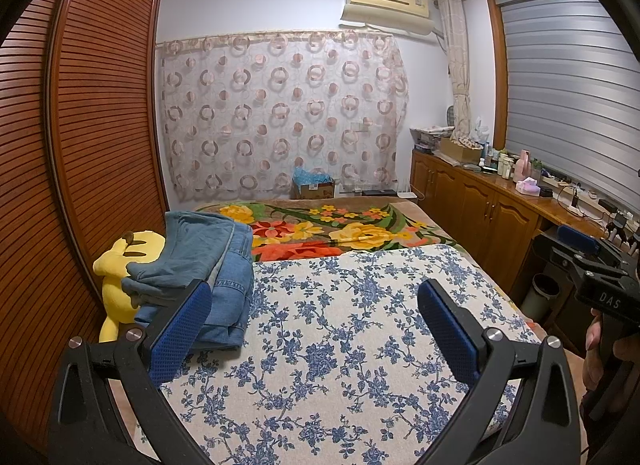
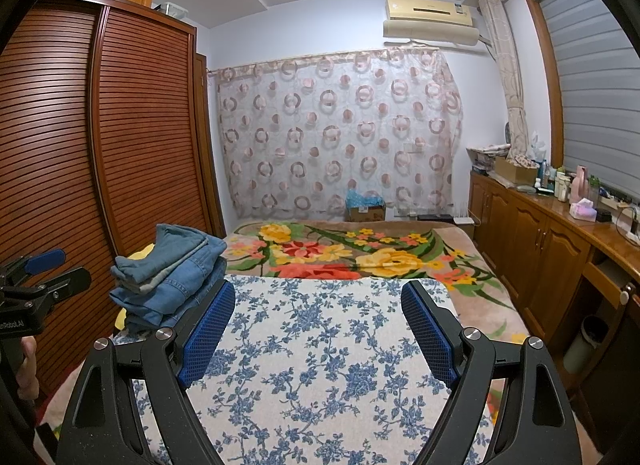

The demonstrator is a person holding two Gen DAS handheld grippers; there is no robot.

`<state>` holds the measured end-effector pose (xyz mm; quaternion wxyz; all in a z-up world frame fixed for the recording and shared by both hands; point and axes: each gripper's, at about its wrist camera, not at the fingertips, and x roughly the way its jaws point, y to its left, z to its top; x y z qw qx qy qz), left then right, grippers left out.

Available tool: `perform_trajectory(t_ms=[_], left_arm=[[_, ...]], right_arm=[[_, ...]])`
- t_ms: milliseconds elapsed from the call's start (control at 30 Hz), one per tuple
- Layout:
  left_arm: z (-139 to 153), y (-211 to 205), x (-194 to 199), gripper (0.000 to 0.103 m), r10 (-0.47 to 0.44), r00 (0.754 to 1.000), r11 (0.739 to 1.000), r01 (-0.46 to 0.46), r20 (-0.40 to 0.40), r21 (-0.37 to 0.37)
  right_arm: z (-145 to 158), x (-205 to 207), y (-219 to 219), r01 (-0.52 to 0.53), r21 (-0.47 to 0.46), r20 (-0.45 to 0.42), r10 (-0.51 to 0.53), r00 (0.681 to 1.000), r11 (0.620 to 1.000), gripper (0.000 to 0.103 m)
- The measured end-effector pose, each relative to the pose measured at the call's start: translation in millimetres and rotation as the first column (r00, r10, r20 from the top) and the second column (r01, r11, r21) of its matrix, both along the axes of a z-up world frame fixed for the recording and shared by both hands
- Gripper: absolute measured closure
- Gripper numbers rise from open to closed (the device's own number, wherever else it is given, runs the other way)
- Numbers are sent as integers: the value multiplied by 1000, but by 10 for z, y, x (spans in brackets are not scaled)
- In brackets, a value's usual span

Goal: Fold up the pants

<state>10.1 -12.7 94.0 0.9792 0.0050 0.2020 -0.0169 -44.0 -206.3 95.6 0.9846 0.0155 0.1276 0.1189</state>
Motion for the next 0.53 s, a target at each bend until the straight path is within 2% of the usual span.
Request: perform_trajectory(t_ms=[533], left_arm=[[-2,2,-1,0,0,1000,1000,0,0,-1]], right_arm=[[-3,4,9,-1,-1,2,1,1000,1000,17]])
